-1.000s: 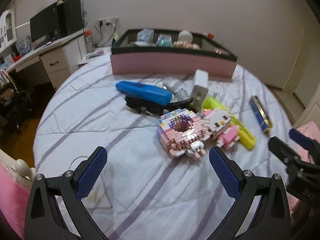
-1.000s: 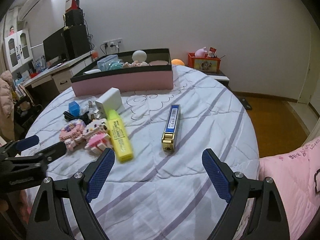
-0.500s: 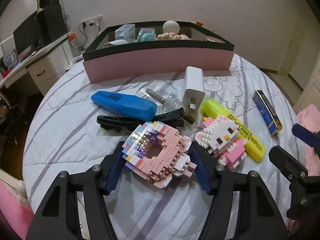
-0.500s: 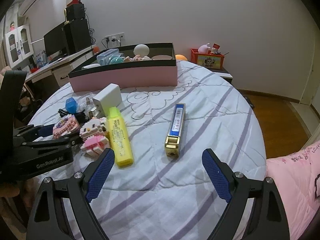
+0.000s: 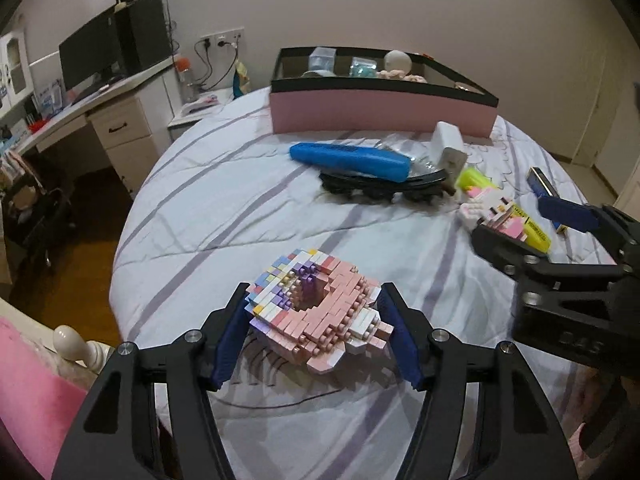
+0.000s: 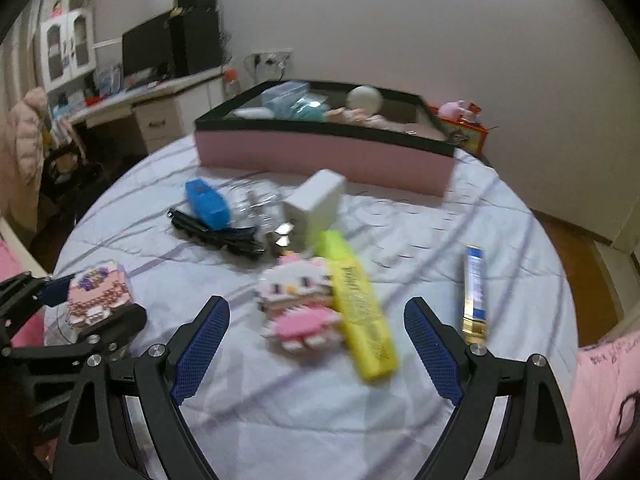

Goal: Organize rigid objects
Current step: 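Grasp the pink block donut with the left gripper while the right gripper grasps the Hello Kitty block figure, then lift both block figures and carry them over the pink box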

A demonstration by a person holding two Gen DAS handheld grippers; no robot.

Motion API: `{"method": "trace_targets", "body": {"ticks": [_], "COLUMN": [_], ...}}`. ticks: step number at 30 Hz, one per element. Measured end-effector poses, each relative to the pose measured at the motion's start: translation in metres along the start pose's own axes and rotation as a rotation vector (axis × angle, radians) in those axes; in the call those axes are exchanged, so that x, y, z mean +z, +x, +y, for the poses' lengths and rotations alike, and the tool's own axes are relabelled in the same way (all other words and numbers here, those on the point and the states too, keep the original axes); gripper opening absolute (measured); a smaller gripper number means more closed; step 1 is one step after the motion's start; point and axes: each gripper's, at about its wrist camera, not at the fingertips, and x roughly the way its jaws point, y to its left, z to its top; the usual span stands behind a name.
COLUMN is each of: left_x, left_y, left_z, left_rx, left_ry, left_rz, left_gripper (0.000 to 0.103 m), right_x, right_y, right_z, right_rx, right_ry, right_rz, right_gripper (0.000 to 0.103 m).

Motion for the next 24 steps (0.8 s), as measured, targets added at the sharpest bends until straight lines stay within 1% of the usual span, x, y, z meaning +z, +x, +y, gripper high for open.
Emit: {"method": "trace_targets", "body": {"ticks": [1, 2, 3, 4, 5, 6, 7, 8, 9, 11, 14, 15, 19, 21, 24], "left_x": [-0.001, -0.002, -0.003, -0.003, -0.003, -0.004, -0.004, -0.004, -0.004, -0.004, -0.002, -0.002, 0.001, 0.003, 0.009], "left_y": [0.0, 0.0, 0.0, 0.0, 0.001, 0.002, 0.003, 0.003, 0.004, 0.005, 0.008, 0.008, 0.012, 0.012, 0.01], "left_z": [0.003, 0.004, 0.006, 0.006, 0.006, 0.007, 0.007, 0.006, 0.006, 0.007, 0.007, 0.007, 0.005, 0.005, 0.006], "left_rx": [-0.002, -0.003, -0.006, -0.009, -0.011, -0.012, -0.012, -0.012, -0.012, -0.015, -0.016, -0.015, -0.005, -0.004, -0.014], "left_ry": [-0.007, -0.011, -0.013, -0.014, -0.014, -0.014, -0.015, -0.013, -0.01, -0.014, -0.017, -0.017, -0.012, -0.016, -0.03], "left_rz": [0.0, 0.0, -0.001, -0.002, -0.002, 0.0, -0.001, -0.001, -0.001, 0.0, -0.002, -0.002, -0.023, -0.027, -0.036], "left_gripper": [0.065, 0.065, 0.065, 0.065, 0.065, 0.065, 0.065, 0.065, 0.065, 0.065, 0.065, 0.065, 0.063, 0.063, 0.063], "right_x": [0.001, 0.001, 0.001, 0.0, 0.0, 0.0, 0.0, 0.0, -0.001, -0.002, -0.001, 0.0, 0.008, 0.01, 0.008], "right_y": [0.004, 0.007, 0.01, 0.011, 0.01, 0.009, 0.009, 0.009, 0.01, 0.011, 0.023, 0.023, 0.029, 0.031, 0.027], "right_z": [0.003, 0.006, 0.008, 0.011, 0.013, 0.015, 0.016, 0.016, 0.017, 0.019, 0.017, 0.016, 0.015, 0.016, 0.016], "right_rx": [0.008, 0.009, 0.011, 0.025, 0.017, 0.011, 0.041, 0.068, 0.076, 0.069, 0.087, 0.089, 0.104, 0.105, 0.116], "right_ry": [-0.006, -0.007, -0.007, -0.011, -0.017, -0.02, -0.016, -0.008, -0.006, -0.011, 0.009, 0.013, 0.032, 0.02, 0.016], "right_rz": [0.006, 0.014, 0.021, 0.023, 0.016, 0.015, 0.026, 0.04, 0.045, 0.042, 0.071, 0.064, 0.076, 0.083, 0.07], "right_gripper": [0.09, 0.088, 0.079, 0.072, 0.058, 0.05, 0.048, 0.047, 0.047, 0.047, 0.048, 0.048, 0.049, 0.044, 0.044]}}
